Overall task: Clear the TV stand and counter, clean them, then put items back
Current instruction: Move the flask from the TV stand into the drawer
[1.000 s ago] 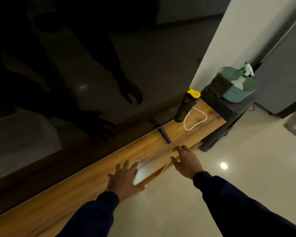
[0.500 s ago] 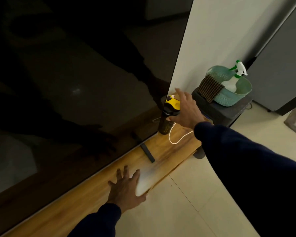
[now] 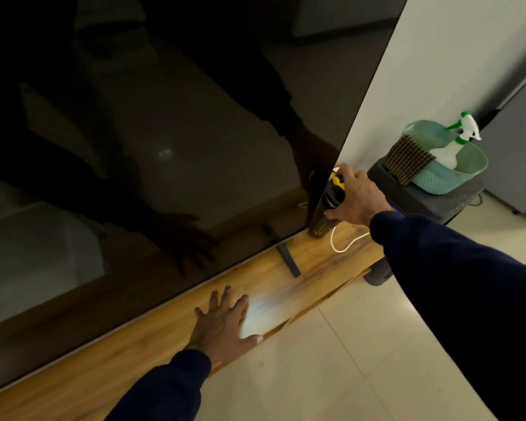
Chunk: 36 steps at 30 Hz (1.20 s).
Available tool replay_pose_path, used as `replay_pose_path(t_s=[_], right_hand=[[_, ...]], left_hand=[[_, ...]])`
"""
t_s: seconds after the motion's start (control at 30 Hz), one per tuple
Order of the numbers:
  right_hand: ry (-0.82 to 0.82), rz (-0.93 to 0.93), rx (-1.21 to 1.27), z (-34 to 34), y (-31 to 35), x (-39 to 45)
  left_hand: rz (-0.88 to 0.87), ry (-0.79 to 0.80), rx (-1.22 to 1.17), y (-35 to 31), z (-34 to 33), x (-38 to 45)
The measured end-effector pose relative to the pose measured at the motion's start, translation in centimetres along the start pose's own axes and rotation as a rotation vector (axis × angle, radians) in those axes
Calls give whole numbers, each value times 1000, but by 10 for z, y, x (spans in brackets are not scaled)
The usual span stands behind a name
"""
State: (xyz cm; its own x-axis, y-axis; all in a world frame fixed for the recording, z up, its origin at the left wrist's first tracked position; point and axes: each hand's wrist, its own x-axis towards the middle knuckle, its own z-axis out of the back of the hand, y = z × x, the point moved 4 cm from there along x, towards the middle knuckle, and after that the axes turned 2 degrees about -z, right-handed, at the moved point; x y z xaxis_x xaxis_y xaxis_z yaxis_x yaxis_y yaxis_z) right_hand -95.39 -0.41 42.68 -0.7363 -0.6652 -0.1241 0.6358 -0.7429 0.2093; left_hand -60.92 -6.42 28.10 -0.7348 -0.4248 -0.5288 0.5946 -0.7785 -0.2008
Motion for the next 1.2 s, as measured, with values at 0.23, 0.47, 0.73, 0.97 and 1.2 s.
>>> replay_pose_path(t_s=[0.23,0.47,0.73,0.97,1.2], right_hand=[[86,-176,-34,15,35,-71],[293,-155,13,-25,134,-201],[672,2,251,-118,288,-357],[800,288,183,-223,373,-474],[641,375,19,-357,399,-549]], left_hand=[[10,-22,-54,50,-15,-69],[-4,-76,-65,126,-67,-185],[79,-124,-81,237,-126,-336],[211,-149,-71,306,-179,-404],[205,-172,-75,319,-233,-421]])
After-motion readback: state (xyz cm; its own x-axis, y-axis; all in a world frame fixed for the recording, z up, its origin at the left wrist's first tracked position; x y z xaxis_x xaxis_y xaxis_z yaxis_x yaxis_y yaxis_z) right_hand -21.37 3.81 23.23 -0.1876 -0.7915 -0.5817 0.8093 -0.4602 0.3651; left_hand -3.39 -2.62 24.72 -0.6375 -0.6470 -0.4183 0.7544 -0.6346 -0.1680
